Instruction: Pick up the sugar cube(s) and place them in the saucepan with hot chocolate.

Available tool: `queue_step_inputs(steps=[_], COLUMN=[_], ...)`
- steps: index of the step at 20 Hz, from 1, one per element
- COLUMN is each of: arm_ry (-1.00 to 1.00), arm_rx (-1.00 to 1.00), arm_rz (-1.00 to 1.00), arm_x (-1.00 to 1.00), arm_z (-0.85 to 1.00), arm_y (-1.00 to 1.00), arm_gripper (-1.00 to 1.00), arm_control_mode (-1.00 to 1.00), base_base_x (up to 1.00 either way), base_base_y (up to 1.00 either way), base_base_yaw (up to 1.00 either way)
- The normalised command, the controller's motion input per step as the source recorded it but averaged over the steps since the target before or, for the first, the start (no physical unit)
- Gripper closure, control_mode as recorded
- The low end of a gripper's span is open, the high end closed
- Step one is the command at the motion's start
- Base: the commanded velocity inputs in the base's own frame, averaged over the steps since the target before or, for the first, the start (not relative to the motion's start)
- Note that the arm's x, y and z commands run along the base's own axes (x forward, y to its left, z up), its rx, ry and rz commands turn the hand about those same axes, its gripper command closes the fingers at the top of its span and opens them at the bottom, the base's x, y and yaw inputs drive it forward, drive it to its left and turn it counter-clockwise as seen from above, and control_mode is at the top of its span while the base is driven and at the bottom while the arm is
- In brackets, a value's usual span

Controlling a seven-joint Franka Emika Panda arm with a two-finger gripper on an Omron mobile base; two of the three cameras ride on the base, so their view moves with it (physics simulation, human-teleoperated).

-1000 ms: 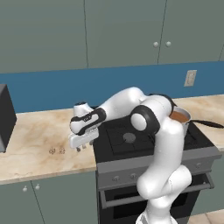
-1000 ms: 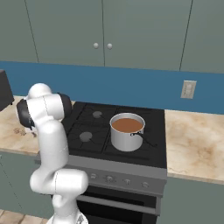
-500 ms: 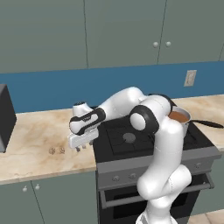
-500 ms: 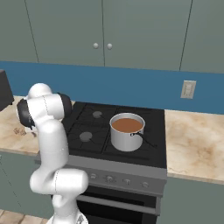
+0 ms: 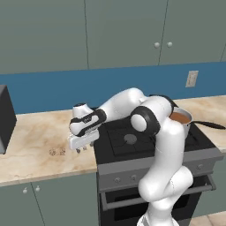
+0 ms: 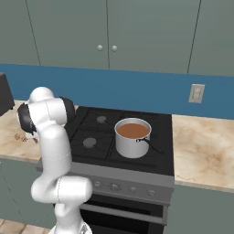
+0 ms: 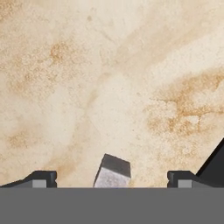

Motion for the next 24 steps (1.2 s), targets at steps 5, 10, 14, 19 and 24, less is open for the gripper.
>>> queue_step_inputs(steps=[5, 10, 14, 19, 24], arm_ry=[0.00, 0.00, 0.00, 0.00, 0.00], arm_rx=[0.00, 0.00, 0.00, 0.00, 0.00], arm_rz=[0.00, 0.01, 0.00, 0.00, 0.00], arm_x=[0.18, 0.11, 0.11, -0.04, 0.00], arm_z=[-0.09, -0.12, -0.19, -0.08, -0.04], arm_y=[0.12, 0.02, 0.01, 0.00, 0.00], arm_gripper=[-1.00, -1.00, -1.00, -1.00, 1.00], arm_control_mode=[-1.00, -1.00, -1.00, -1.00, -1.00], base_base_x=[0.00, 0.00, 0.00, 0.00, 0.00], base_base_y=[0.00, 0.00, 0.00, 0.00, 0.00], base_base_yaw=[0.00, 0.00, 0.00, 0.00, 0.00])
